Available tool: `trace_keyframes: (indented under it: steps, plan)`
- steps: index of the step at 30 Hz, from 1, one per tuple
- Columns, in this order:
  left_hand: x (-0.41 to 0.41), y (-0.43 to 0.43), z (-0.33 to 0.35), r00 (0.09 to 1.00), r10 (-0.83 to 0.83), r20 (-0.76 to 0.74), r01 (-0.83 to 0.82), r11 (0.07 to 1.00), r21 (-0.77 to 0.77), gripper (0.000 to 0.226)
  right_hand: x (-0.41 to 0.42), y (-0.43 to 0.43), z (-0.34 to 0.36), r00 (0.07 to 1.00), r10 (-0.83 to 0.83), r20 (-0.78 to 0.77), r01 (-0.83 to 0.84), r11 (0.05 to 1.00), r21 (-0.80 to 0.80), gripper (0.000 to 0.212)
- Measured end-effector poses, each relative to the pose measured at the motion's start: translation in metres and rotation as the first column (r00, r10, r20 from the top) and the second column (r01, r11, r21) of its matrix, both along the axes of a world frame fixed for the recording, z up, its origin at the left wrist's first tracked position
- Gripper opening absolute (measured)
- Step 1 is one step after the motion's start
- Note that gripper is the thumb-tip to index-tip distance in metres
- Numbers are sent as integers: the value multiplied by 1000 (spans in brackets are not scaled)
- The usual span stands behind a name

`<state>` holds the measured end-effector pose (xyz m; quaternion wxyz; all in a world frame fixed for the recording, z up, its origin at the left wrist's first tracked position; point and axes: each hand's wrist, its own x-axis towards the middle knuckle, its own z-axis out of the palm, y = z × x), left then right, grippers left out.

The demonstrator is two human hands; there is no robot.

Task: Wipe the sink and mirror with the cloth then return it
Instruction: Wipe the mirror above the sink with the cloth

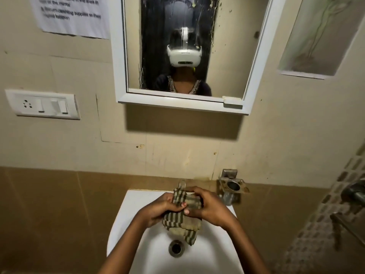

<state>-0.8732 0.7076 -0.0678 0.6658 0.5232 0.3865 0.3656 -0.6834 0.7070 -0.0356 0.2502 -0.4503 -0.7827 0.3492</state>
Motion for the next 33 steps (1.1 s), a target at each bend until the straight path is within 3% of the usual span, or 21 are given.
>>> trace_keyframes:
  steps: [3, 6, 8, 11, 13, 16, 19, 22, 23, 25, 28, 30, 32, 33]
  plan:
    - [-6, 4, 16, 984, 90, -151, -72, 991, 115, 32, 5, 2, 5, 993, -119, -20, 120, 989, 82, 30]
    - [-3, 4, 22, 963, 262, -59, -251, 957, 142, 48, 4, 2, 9, 972, -206, -115, 222, 964, 147, 27]
    - [2, 6, 23, 938, 338, 74, -345, 930, 123, 55, 0, 2, 15, 941, -216, -260, 252, 961, 112, 36]
    - [8, 19, 35, 895, 386, 225, -421, 897, 133, 88, -8, 3, 33, 839, -178, -514, 222, 975, 24, 67]
    - [12, 32, 65, 884, 388, 263, -442, 875, 196, 96, -19, 3, 53, 802, -136, -582, 197, 979, 43, 77]
    - [22, 57, 125, 869, 382, 314, -480, 803, 352, 88, -41, 15, 88, 630, -99, -770, 238, 969, 70, 61]
    - [28, 80, 207, 869, 351, 349, -486, 740, 466, 80, -66, 36, 150, 499, -72, -863, 356, 926, 129, 48]
    - [21, 98, 294, 902, 352, 251, -427, 633, 646, 77, -62, 58, 229, 330, -97, -939, 468, 881, 74, 62]
    - [16, 101, 326, 897, 376, 234, -427, 595, 681, 71, -58, 61, 259, 316, -80, -945, 484, 871, 88, 58]
    - [6, 102, 389, 820, 484, 305, -536, 463, 706, 55, -48, 60, 325, 291, -34, -956, 639, 750, 168, 32]
    - [-14, 96, 479, 571, 665, 482, -668, 34, 743, 20, -29, 58, 435, 180, 198, -964, 926, 298, 234, 34]
    - [-30, 86, 529, 448, 681, 580, -662, -184, 727, 18, -21, 77, 501, 218, 255, -942, 974, 1, 226, 50]
    - [-45, 77, 566, 369, 656, 658, -668, -305, 679, 23, -17, 108, 551, 306, 97, -947, 937, -206, 282, 59]
    - [-51, 79, 579, 334, 652, 681, -678, -335, 654, 27, -18, 123, 568, 345, -29, -938, 914, -220, 342, 61]
